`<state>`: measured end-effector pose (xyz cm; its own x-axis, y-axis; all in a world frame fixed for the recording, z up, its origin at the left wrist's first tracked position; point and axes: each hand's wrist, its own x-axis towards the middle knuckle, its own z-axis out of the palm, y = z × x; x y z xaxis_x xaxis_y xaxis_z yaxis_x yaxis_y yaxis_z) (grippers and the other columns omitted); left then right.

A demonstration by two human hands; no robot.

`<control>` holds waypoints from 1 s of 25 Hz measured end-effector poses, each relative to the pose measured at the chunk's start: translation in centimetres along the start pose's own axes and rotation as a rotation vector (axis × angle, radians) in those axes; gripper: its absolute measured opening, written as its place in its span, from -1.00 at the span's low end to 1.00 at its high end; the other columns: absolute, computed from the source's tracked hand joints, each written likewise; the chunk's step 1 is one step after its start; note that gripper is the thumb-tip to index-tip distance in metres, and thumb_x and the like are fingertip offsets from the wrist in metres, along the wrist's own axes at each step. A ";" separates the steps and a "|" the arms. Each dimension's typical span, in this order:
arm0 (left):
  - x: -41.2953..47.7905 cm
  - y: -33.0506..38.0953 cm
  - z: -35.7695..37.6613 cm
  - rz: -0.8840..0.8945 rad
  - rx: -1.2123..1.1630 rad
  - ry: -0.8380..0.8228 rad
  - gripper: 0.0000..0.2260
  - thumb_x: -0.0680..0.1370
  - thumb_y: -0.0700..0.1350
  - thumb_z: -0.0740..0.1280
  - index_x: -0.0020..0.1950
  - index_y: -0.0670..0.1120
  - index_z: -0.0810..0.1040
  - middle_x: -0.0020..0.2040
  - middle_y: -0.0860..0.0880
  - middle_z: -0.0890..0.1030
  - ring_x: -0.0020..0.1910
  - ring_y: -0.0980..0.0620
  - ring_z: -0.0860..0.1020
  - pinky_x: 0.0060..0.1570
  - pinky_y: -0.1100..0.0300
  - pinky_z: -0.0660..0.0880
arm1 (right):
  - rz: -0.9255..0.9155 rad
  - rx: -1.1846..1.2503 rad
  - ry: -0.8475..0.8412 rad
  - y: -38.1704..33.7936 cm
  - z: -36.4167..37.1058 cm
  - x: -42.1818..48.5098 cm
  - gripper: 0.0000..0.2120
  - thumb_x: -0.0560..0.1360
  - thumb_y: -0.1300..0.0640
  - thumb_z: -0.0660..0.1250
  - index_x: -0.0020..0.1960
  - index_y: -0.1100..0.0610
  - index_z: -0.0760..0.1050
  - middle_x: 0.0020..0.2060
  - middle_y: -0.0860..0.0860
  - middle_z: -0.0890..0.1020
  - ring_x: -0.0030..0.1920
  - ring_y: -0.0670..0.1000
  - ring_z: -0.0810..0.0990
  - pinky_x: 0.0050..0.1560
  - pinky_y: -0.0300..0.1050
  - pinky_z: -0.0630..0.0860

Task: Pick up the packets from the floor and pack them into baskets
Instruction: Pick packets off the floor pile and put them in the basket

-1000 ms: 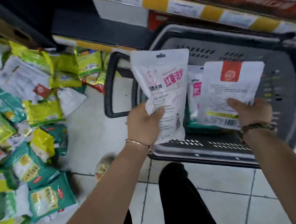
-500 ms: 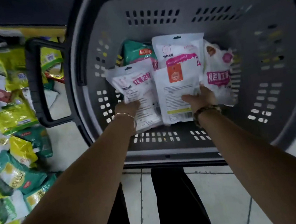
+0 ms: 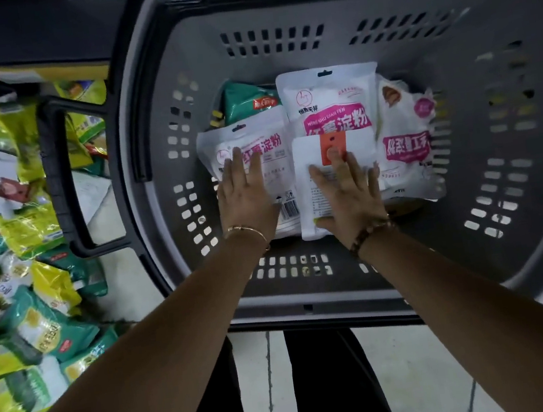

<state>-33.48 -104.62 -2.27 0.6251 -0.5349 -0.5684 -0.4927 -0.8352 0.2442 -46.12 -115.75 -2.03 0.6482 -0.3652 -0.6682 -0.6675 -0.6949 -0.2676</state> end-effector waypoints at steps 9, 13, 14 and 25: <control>3.3 -1.4 5.4 0.063 0.400 -0.088 -0.25 0.59 -0.08 0.21 0.51 -0.01 -0.33 0.52 -0.15 -0.28 0.51 -0.17 -0.21 0.41 -0.24 -0.11 | 0.079 -0.178 -0.041 -1.3 4.5 2.9 -0.01 0.51 0.04 0.30 0.34 -0.11 -0.58 0.34 0.06 -0.52 0.44 0.22 -0.41 0.28 0.37 -0.38; 3.5 -1.8 3.5 0.101 0.341 -0.184 -0.14 0.50 -0.03 0.36 0.53 0.00 -0.24 0.53 -0.12 -0.26 0.52 -0.15 -0.17 0.43 -0.20 -0.04 | 0.093 -0.196 -0.094 -1.5 3.8 2.8 -0.02 0.50 0.00 0.30 0.41 -0.09 -0.52 0.42 0.07 -0.46 0.46 0.23 -0.38 0.30 0.37 -0.36; 3.4 -1.7 2.6 0.112 0.340 -0.212 -0.14 0.48 -0.04 0.38 0.54 -0.02 -0.19 0.54 -0.12 -0.24 0.52 -0.14 -0.16 0.44 -0.19 -0.01 | 0.094 -0.188 -0.095 -1.5 3.3 2.7 -0.02 0.50 0.00 0.32 0.44 -0.09 -0.48 0.45 0.08 -0.41 0.47 0.22 -0.37 0.33 0.35 -0.33; -5.4 -0.4 -10.9 0.085 -0.058 -0.058 -0.53 0.52 -0.11 0.29 0.43 -0.03 0.32 0.50 -0.06 0.19 0.43 -0.09 0.24 0.36 0.08 0.26 | 0.091 0.062 0.001 -7.6 -7.0 -3.6 -0.29 0.55 0.11 0.24 0.54 0.00 -0.11 0.54 0.04 -0.08 0.53 0.08 -0.06 0.48 0.09 -0.04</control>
<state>-30.04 -102.81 9.30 0.5456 -0.5970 -0.5881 -0.5054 -0.7942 0.3374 -40.80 -113.47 7.23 0.5842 -0.4262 -0.6907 -0.7450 -0.6193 -0.2480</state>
